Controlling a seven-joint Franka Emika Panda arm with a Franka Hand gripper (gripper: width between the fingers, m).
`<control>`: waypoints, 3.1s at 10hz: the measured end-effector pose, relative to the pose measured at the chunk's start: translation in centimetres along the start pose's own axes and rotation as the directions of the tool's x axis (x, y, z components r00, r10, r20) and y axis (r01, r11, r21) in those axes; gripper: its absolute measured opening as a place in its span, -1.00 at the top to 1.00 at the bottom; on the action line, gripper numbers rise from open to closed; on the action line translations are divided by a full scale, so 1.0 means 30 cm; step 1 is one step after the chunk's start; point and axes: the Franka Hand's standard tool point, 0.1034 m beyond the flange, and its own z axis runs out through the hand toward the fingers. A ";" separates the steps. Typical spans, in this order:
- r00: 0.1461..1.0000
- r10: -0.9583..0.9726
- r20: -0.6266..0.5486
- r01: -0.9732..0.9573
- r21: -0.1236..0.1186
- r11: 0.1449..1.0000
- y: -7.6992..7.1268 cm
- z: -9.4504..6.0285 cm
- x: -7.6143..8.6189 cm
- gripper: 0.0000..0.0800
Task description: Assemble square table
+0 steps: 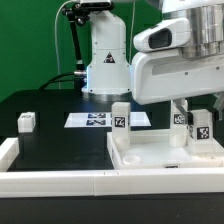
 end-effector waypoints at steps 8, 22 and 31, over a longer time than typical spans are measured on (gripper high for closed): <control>0.667 0.745 -0.018 -0.745 0.012 0.667 0.007 0.005 0.002 0.27; 0.877 0.480 -0.008 -0.480 -0.006 0.877 -0.020 0.005 -0.007 -0.62; 0.984 -0.178 -0.013 0.177 -0.039 0.983 -0.031 0.011 -0.009 -0.62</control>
Offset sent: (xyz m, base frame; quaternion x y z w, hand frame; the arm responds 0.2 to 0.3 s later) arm -0.0063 0.0055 -0.0020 -0.0135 0.0004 0.2590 0.9658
